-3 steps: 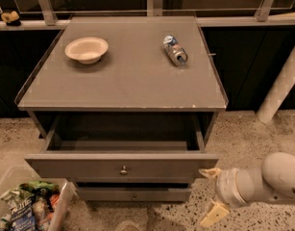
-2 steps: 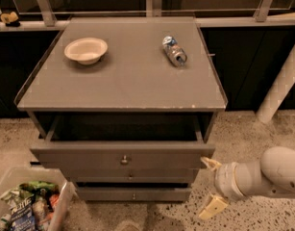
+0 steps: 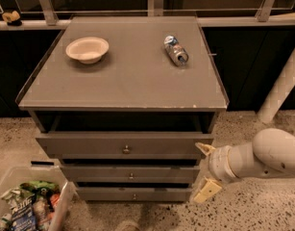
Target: Close top drawer
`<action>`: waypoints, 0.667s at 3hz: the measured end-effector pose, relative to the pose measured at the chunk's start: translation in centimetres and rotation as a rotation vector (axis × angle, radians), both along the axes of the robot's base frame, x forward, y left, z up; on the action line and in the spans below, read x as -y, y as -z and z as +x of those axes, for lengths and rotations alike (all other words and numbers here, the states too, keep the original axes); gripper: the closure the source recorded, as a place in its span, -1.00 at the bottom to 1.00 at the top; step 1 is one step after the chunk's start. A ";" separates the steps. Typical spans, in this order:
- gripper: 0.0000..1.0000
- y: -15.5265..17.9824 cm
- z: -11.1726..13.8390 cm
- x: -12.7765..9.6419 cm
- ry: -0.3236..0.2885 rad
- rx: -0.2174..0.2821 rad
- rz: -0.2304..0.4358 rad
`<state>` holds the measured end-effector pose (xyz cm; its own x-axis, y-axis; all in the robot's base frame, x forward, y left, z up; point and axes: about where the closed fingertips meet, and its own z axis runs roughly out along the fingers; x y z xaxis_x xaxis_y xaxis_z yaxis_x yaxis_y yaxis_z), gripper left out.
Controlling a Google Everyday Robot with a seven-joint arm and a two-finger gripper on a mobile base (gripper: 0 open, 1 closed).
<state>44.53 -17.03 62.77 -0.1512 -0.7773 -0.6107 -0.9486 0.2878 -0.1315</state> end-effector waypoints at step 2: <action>-1.00 -2.1 3.5 -1.1 -0.010 0.029 -0.011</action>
Offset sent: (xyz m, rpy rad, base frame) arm 0.0344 0.0104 0.0206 -0.0109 -0.0278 0.0092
